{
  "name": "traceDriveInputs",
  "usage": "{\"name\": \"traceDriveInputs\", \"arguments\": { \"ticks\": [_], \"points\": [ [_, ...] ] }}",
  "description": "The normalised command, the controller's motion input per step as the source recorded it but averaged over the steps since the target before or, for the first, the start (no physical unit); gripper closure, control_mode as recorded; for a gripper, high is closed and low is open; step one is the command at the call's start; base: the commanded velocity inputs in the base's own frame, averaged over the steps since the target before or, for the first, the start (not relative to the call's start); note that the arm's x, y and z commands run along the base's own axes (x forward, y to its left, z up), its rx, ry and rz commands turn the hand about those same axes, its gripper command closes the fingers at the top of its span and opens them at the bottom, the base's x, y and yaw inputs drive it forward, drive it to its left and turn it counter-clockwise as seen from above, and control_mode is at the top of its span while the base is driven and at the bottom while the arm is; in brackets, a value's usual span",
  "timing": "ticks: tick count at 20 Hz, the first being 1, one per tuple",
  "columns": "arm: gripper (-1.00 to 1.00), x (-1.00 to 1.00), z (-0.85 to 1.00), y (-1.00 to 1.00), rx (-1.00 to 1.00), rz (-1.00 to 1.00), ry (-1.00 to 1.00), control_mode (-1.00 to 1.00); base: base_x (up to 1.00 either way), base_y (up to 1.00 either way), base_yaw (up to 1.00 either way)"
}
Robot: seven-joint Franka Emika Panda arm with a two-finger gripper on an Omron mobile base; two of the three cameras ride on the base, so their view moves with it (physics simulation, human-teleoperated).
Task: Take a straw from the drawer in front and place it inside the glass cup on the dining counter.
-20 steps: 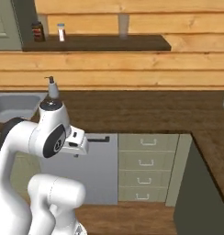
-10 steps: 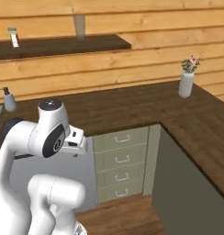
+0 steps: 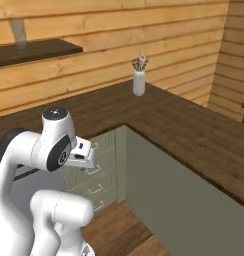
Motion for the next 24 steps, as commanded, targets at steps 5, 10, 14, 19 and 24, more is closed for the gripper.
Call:
{"name": "traceDriveInputs", "arguments": {
  "ticks": [5, 10, 14, 19, 24],
  "points": [
    [-1.0, 0.0, 0.0, 0.0, 0.0, 0.0, 0.0, 1.0, 0.01, 0.56, -0.53],
    [-1.0, 0.0, 0.0, 0.0, 0.0, 0.0, 0.0, 1.0, 0.01, 0.64, -0.48],
    [-1.0, 0.0, 0.0, 0.0, 0.0, 0.0, 0.0, 1.0, 0.0, 0.68, -0.46],
    [-1.0, 0.13, -0.05, 0.1, 0.25, -0.27, -0.04, -1.0, 0.0, 0.0, 0.0],
    [-1.0, 0.42, -0.67, -0.09, 0.7, 0.03, -0.02, -1.0, 0.0, 0.0, 0.0]
  ]
}}
